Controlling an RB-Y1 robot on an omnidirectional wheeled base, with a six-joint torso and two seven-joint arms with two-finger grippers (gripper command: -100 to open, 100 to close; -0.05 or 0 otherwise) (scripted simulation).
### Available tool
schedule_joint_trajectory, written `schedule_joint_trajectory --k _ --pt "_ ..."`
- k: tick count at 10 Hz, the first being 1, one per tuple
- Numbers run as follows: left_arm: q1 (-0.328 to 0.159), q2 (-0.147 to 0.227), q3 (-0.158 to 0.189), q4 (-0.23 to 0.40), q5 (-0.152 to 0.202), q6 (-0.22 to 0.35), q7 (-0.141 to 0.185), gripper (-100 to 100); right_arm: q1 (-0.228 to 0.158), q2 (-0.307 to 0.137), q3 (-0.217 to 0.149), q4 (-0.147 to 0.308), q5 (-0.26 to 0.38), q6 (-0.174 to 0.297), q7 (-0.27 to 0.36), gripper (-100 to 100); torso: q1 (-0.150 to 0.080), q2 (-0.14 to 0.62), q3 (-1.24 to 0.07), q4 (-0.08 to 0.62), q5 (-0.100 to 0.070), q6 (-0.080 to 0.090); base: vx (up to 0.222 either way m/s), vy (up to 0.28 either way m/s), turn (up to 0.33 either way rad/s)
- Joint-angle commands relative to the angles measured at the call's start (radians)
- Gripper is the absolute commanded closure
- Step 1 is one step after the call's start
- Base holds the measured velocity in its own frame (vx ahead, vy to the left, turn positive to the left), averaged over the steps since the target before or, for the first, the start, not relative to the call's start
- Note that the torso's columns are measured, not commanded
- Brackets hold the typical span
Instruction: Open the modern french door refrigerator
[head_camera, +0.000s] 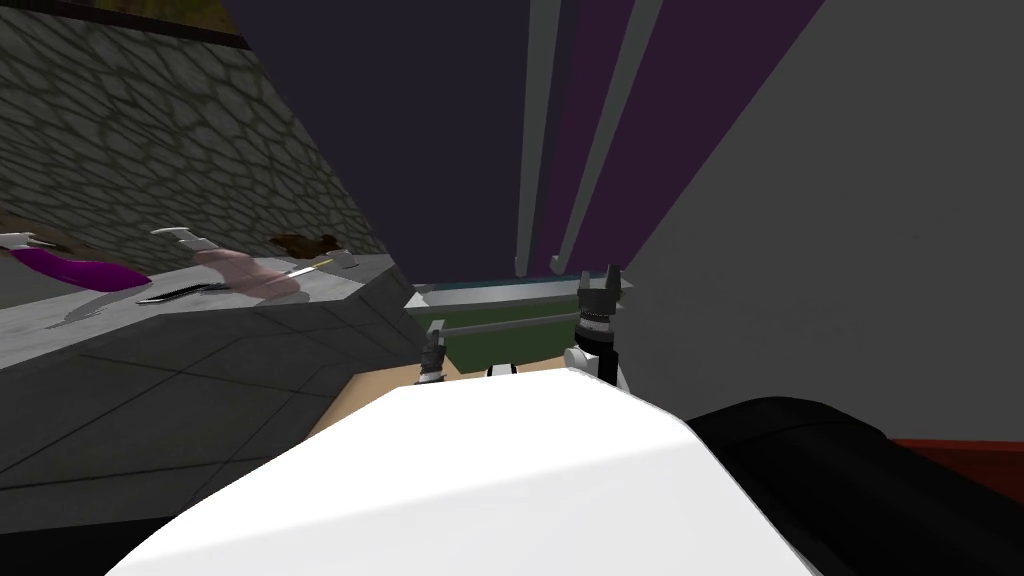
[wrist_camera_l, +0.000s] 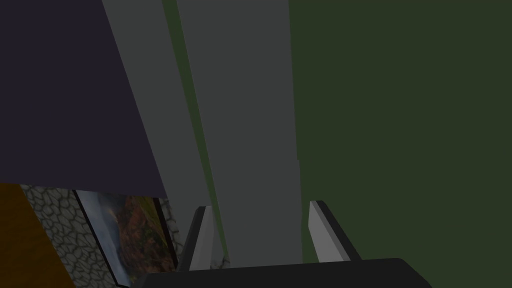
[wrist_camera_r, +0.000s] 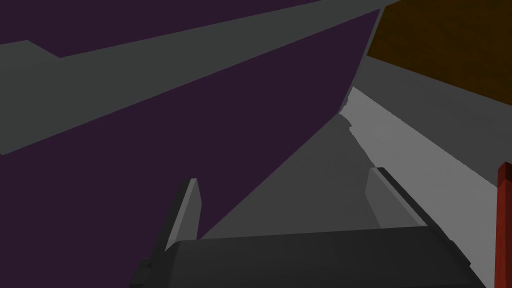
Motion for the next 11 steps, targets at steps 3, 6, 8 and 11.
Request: schedule_joint_trajectory --k 3,6,8,11 --pt "0.042 0.008 -0.013 -0.027 -0.006 0.006 0.01 100 0.0 0.0 0.0 0.0 0.0 0.0 0.0 0 0.0 0.008 0.005 0.0 0.001 -0.001 -0.195 -0.016 0.016" --pt "0.062 0.012 -0.019 -0.041 -0.008 -0.006 0.015 100 0.0 0.0 0.0 0.0 0.0 0.0 0.0 0 0.0 0.003 0.001 0.001 0.0 -0.001 -0.14 -0.004 0.015" --pt "0.08 0.015 -0.025 -0.047 -0.011 -0.012 0.019 100 0.0 0.0 0.0 0.0 0.0 0.0 0.0 0 0.001 0.01 0.006 0.001 0.001 -0.002 -0.223 -0.02 0.021" --pt "0.016 0.035 0.019 -0.001 0.01 -0.001 0.029 100 0.0 0.0 0.0 0.0 0.0 0.0 0.0 0 0.0 0.002 0.002 -0.002 0.001 0.0 -0.161 -0.044 -0.097"
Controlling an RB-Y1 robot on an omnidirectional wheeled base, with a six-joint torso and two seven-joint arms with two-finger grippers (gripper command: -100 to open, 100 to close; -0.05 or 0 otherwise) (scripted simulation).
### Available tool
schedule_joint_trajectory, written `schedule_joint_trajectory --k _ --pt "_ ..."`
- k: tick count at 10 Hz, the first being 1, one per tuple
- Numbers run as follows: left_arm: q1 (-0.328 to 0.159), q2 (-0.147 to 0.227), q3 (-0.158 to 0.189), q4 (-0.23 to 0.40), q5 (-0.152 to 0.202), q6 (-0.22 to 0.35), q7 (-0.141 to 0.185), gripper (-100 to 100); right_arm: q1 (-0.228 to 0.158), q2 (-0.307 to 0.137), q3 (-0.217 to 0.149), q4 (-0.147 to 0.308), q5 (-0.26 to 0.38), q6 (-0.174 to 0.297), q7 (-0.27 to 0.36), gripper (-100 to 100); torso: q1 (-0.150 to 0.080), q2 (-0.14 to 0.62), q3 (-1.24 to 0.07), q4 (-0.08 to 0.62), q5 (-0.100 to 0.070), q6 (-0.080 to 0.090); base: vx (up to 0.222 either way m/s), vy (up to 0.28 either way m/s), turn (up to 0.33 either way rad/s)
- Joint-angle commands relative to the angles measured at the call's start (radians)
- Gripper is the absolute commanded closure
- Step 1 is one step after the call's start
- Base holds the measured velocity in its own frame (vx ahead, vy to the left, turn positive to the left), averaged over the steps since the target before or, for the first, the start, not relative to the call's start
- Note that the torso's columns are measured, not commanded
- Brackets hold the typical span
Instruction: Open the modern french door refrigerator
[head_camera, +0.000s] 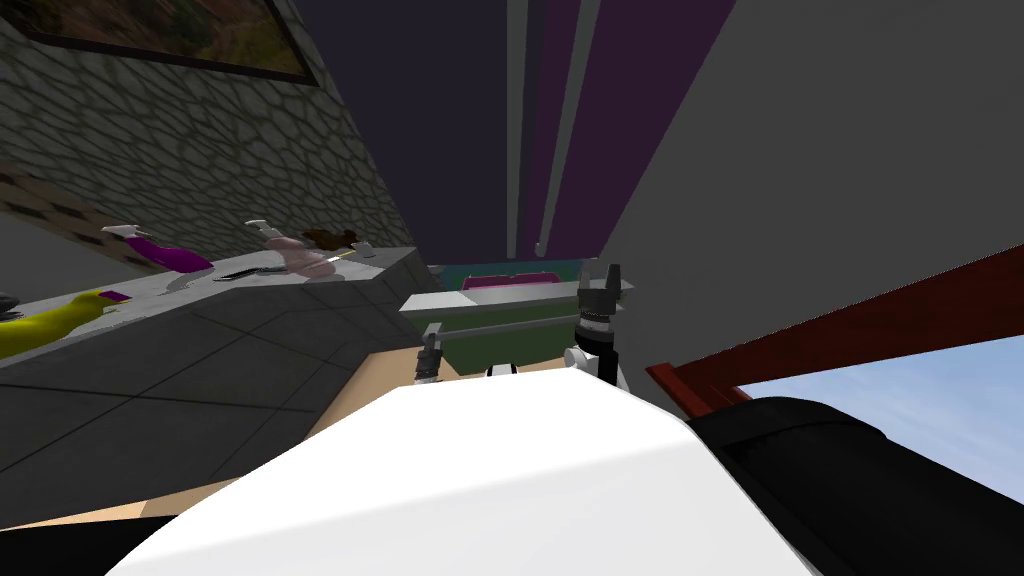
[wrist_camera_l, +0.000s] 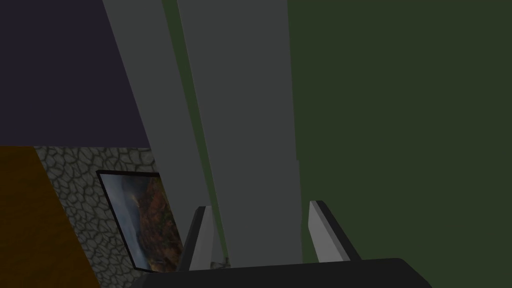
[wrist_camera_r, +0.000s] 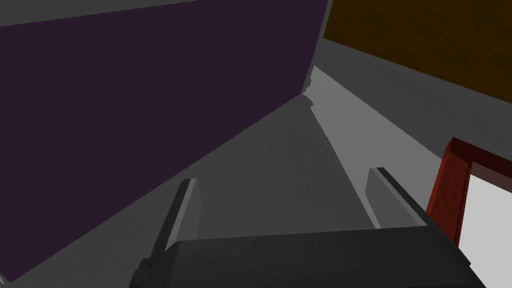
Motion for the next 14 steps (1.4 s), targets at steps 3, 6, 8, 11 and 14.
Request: schedule_joint_trajectory --k 3,6,8,11,14 --pt "-0.104 0.041 0.083 0.087 0.037 0.04 0.02 100 0.0 0.0 0.0 0.0 0.0 0.0 0.0 0 0.003 0.002 0.001 0.0 0.001 -0.001 -0.191 -0.059 -0.123" --pt "-0.162 0.076 0.148 0.122 0.058 0.067 0.032 -100 0.0 0.0 0.0 0.0 0.0 0.0 0.0 0 0.0 -0.001 0.0 0.0 0.001 0.0 -0.179 -0.068 -0.156" --pt "-0.197 0.099 0.193 0.153 0.069 0.085 0.036 -100 0.0 0.0 0.0 0.0 0.0 0.0 0.0 0 -0.001 0.005 0.002 0.004 -0.002 0.0 -0.177 -0.046 -0.3" --pt "-0.268 0.146 0.28 0.217 0.092 0.123 0.043 -100 0.001 0.0 0.0 0.0 0.0 0.0 0.0 0 0.0 0.002 0.0 0.004 -0.002 -0.001 -0.111 -0.029 -0.226" --pt "-0.338 0.192 0.361 0.28 0.114 0.16 0.05 -100 0.0 0.0 0.0 0.0 0.0 0.0 0.0 0 -0.003 0.007 0.004 0.005 -0.003 -0.001 -0.158 -0.069 -0.269"
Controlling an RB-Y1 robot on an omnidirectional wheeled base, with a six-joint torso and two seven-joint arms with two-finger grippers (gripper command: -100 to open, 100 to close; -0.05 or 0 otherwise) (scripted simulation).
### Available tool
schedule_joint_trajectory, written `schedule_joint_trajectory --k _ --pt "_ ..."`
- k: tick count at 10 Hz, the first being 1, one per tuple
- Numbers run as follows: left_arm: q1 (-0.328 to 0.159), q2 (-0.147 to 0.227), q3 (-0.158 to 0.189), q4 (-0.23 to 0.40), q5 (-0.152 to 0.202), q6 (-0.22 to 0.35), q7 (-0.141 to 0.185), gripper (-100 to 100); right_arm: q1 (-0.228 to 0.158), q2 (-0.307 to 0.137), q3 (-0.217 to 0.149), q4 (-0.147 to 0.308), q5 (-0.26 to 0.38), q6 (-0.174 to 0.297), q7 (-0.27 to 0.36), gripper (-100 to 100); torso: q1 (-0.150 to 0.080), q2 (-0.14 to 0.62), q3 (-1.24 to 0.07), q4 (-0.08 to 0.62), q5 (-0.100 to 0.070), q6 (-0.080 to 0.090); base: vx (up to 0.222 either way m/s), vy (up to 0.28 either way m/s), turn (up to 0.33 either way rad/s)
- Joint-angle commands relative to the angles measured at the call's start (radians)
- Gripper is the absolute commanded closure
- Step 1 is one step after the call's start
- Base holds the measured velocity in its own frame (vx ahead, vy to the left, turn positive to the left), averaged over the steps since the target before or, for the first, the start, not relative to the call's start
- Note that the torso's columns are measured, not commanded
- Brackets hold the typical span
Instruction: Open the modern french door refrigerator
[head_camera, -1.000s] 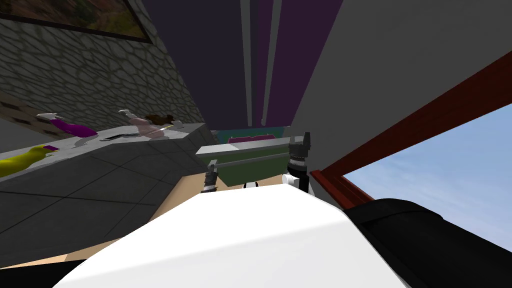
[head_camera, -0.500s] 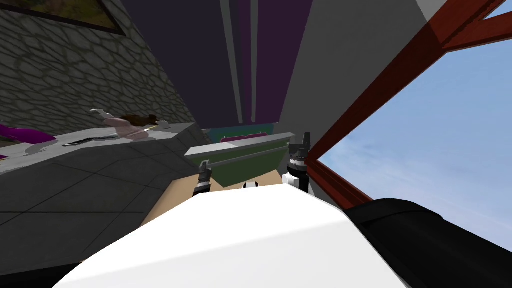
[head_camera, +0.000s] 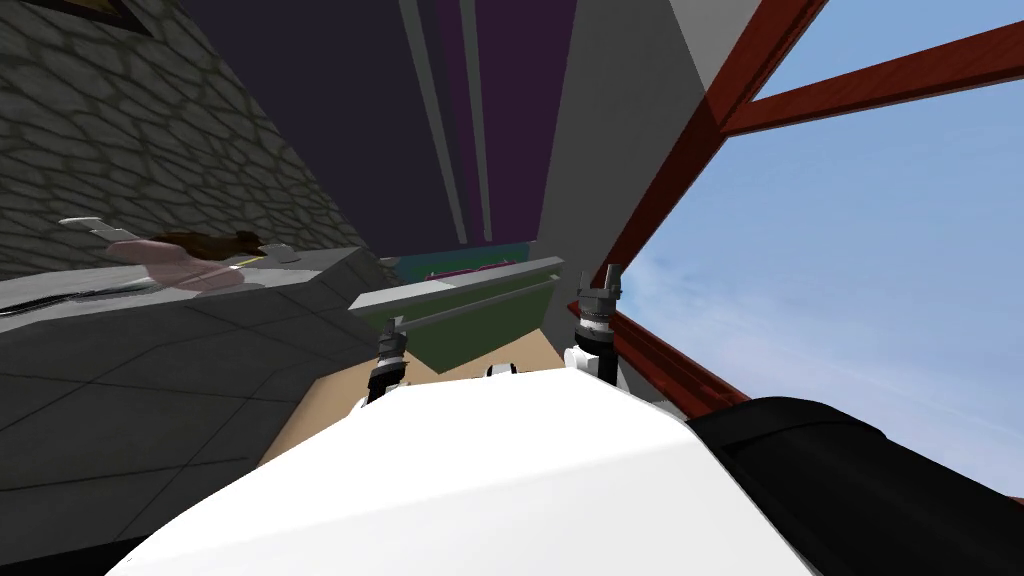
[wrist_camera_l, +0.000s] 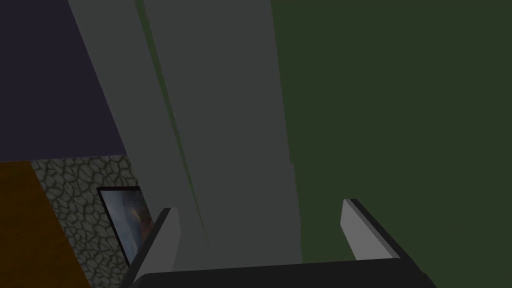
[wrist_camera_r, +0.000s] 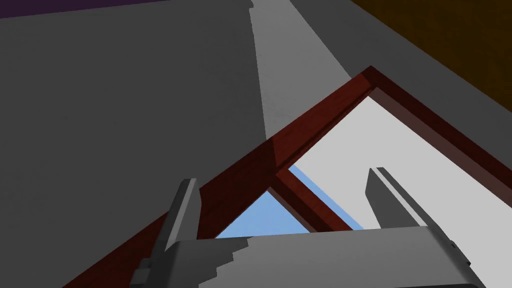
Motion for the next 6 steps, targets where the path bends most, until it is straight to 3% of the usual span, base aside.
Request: schedule_joint_trajectory --k 1,2,3,4,5,6 --pt "-0.042 0.029 0.06 0.034 0.013 0.025 0.006 -100 0.0 0.0 0.0 0.0 0.0 0.0 0.0 0 -0.001 -0.003 -0.002 -0.001 0.0 0.001 -0.102 -0.069 -0.138" --pt "-0.077 0.052 0.098 0.066 0.024 0.044 0.01 -100 0.0 0.0 0.0 0.0 0.0 0.0 0.0 0 0.002 -0.004 -0.003 -0.001 0.0 0.001 -0.125 -0.044 -0.292" --pt "-0.077 0.052 0.104 0.066 0.024 0.044 0.01 -100 0.0 0.0 0.0 0.0 0.0 0.0 0.0 0 0.004 -0.002 -0.002 -0.001 0.001 0.002 -0.114 -0.026 -0.161" --pt "-0.112 0.075 0.145 0.098 0.036 0.062 0.013 -100 0.0 0.0 0.0 0.0 0.0 0.0 0.0 0 0.003 -0.001 -0.001 0.0 0.0 0.0 -0.125 -0.076 -0.255" --pt "-0.112 0.075 0.149 0.098 0.036 0.062 0.013 -100 0.0 0.0 0.0 0.0 0.0 0.0 0.0 0 -0.002 0.0 -0.001 0.002 -0.002 0.002 -0.104 -0.058 -0.156" --pt "-0.148 0.098 0.191 0.129 0.047 0.081 0.017 -100 0.0 0.0 0.0 0.0 0.0 0.0 0.0 0 -0.003 0.0 0.0 0.001 -0.003 0.001 -0.128 -0.07 -0.292"
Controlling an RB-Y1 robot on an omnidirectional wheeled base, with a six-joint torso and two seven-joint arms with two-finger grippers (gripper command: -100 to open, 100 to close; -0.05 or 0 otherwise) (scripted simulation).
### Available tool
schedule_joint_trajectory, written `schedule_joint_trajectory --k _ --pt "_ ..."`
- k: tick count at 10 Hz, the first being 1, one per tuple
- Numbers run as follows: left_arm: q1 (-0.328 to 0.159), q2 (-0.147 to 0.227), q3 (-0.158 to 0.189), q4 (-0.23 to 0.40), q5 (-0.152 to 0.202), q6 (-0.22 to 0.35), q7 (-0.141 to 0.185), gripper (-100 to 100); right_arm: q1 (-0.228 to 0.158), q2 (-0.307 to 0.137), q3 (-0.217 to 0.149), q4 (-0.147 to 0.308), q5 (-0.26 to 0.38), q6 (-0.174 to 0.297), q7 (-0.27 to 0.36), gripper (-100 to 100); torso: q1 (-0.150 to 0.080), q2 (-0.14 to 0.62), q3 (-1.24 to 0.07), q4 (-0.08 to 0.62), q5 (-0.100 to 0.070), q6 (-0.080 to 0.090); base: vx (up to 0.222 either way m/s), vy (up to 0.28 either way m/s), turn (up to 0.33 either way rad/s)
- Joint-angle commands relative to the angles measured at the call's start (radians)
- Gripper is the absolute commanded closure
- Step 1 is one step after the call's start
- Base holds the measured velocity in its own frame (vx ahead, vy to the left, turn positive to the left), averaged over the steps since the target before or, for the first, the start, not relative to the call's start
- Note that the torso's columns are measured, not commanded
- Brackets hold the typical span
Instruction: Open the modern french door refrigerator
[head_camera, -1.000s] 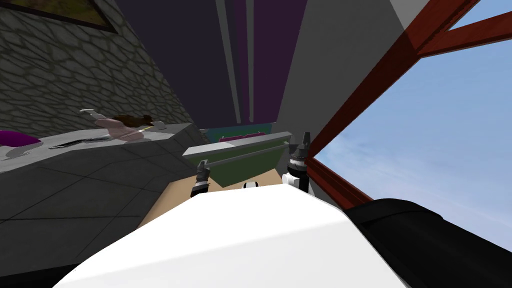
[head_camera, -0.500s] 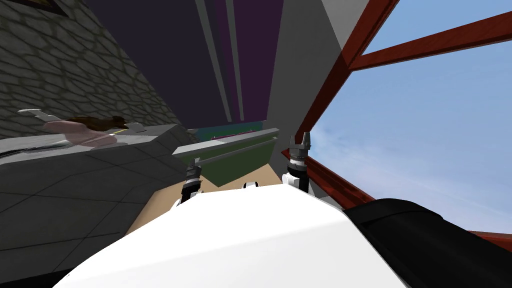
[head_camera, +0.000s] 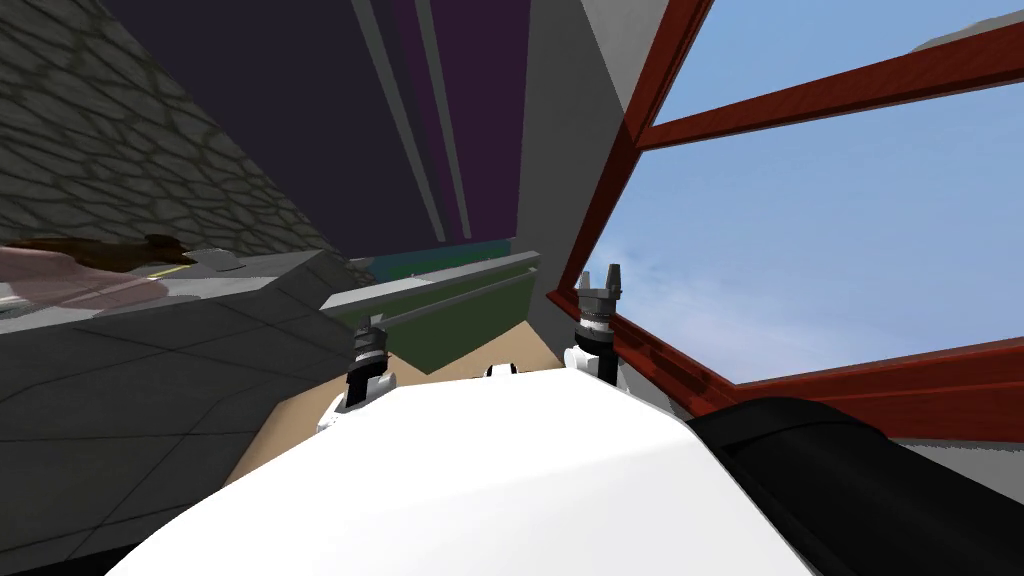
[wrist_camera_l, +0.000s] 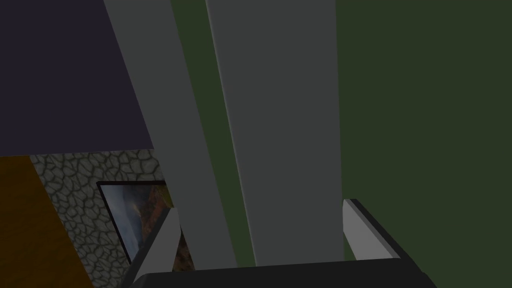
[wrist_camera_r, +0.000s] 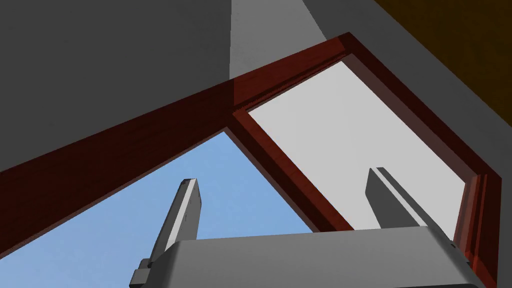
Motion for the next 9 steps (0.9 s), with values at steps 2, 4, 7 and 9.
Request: schedule_joint_trajectory --k 2,4,7,9 --pt "-0.077 0.051 0.097 0.072 0.024 0.027 0.009 -100 0.0 0.0 0.0 0.0 0.0 0.0 0.0 0 -0.005 0.002 0.001 0.003 -0.003 0.006 -0.129 -0.085 -0.263" --pt "-0.064 0.047 0.087 0.097 0.023 0.021 0.011 0 0.0 0.0 0.0 0.0 0.0 0.0 0.0 0 -0.004 -0.002 -0.001 0.002 -0.004 0.002 -0.028 -0.014 0.004" --pt "-0.059 0.043 0.086 0.102 0.023 0.026 0.011 0 0.0 0.0 0.0 0.0 0.0 0.0 0.0 0 0.002 -0.002 -0.001 -0.001 0.001 0.001 -0.002 -0.001 0.002" --pt "-0.058 0.043 0.086 0.104 0.023 0.027 0.011 0 0.0 0.0 0.0 0.0 0.0 0.0 0.0 0 0.003 -0.001 -0.001 -0.001 0.002 0.001 0.0 0.0 0.0"
